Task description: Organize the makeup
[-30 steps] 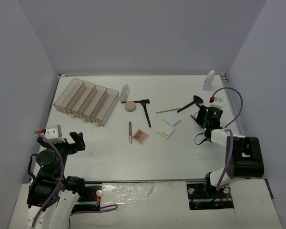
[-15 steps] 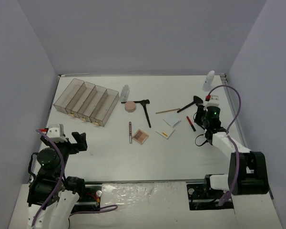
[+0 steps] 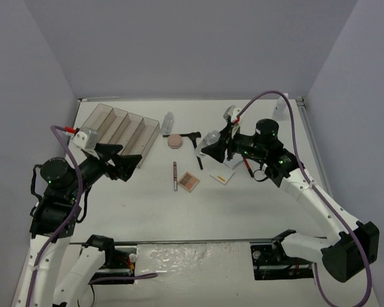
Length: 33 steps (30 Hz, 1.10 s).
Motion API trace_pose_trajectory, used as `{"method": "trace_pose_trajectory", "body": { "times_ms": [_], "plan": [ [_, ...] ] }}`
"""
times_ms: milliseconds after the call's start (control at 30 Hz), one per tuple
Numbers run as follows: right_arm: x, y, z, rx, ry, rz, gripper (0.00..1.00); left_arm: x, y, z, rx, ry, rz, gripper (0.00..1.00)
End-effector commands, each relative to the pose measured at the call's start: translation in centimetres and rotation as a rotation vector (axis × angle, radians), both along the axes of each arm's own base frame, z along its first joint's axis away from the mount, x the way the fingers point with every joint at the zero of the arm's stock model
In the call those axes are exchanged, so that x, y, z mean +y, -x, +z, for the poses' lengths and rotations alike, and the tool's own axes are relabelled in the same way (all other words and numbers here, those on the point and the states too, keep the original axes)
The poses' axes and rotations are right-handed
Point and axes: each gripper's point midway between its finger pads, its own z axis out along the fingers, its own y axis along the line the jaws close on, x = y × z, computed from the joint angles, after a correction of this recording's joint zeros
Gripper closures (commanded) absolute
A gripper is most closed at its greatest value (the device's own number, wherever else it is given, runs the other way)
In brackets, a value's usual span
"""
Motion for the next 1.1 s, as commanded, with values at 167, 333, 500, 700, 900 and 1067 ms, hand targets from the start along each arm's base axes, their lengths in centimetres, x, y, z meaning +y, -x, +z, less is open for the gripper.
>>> {"method": "trace_pose_trajectory", "body": {
  "times_ms": [167, 333, 500, 700, 900, 1067],
  "plan": [
    [7.1, 8.5, 2.5, -0.017, -0.038, 0.597, 1.0, -7.7, 1.1, 6.5, -0.124, 0.042, -0.346, 0.24],
    [7.8, 9.3, 3.1, -0.012, -0.048, 0.672, 1.0, -11.6, 1.0, 4.4, -0.078, -0.077, -0.418, 0.25],
    [7.9, 9.6, 2.8, -0.006, -0.043, 0.677, 1.0, -14.2, 1.3, 3.7, -0.085, -0.116, -0.471, 0.31],
    [7.6, 10.0, 2.1, -0.012, -0.021, 0.668, 1.0, -16.0, 0.6, 2.4, -0.021, -0.177, -0.494, 0.4],
    [7.2, 9.4, 0.9, -0.023, 0.033, 0.621, 1.0, -16.4, 0.1, 1.9, -0.003, -0.185, -0.485, 0.47],
    [7.0, 9.4, 0.4, -0.021, 0.061, 0.613, 1.0, -16.9, 0.2, 1.1, 0.019, -0.199, -0.505, 0.53]
  ]
}}
